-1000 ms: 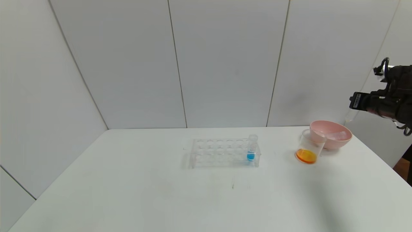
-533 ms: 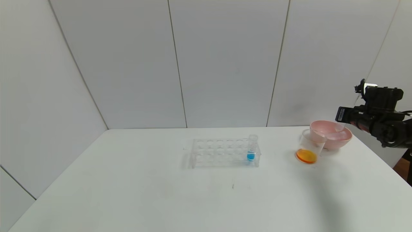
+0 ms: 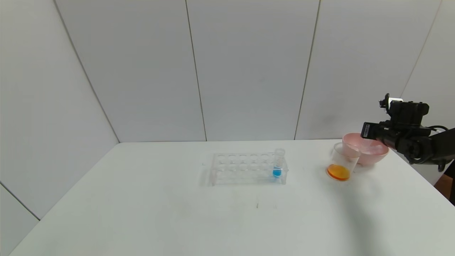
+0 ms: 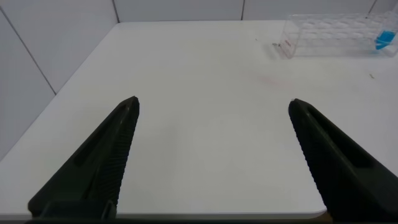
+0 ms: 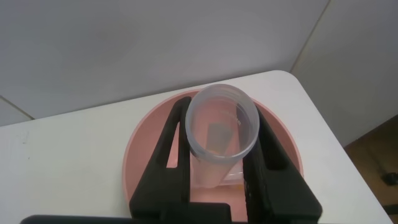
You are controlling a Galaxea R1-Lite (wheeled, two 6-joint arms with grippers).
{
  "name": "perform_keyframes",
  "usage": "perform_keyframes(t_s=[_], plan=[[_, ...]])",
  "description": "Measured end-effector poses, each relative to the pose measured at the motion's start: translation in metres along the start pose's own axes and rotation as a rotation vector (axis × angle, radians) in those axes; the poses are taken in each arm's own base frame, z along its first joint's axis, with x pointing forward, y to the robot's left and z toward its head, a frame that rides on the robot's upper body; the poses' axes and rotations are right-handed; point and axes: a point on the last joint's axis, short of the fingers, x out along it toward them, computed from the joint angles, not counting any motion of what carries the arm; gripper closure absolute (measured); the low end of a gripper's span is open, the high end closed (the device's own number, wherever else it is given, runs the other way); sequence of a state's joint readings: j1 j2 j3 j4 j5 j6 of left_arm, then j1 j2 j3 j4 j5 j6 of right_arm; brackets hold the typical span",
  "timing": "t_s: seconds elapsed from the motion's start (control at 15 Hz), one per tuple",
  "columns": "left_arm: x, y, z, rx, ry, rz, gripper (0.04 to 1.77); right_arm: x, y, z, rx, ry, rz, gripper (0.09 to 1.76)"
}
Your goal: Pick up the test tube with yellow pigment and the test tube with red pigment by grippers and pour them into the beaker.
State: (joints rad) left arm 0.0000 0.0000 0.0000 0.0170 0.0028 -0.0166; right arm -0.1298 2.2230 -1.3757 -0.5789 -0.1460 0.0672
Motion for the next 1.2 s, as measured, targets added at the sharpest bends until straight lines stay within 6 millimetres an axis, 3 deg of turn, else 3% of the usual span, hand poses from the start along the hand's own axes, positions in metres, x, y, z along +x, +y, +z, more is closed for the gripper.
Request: perform_keyframes(t_s=[0.4, 0.8, 1.2], plan=[[0.0, 0.0, 0.0, 0.0, 0.0, 0.0, 0.09, 0.0023, 0.0014, -0.0019, -0.002, 0.004, 0.006, 1.31], [0.0, 0.0, 0.0, 0.0, 0.0, 0.0, 0.09, 0.0028, -0.0012, -0.0014, 0.003, 0.0, 0.0, 0.73], [0.0, 0.0, 0.0, 0.0, 0.0, 0.0, 0.09, 0.0029, -0.0012, -0.001, 0.002, -0.003, -0.001, 0.41]])
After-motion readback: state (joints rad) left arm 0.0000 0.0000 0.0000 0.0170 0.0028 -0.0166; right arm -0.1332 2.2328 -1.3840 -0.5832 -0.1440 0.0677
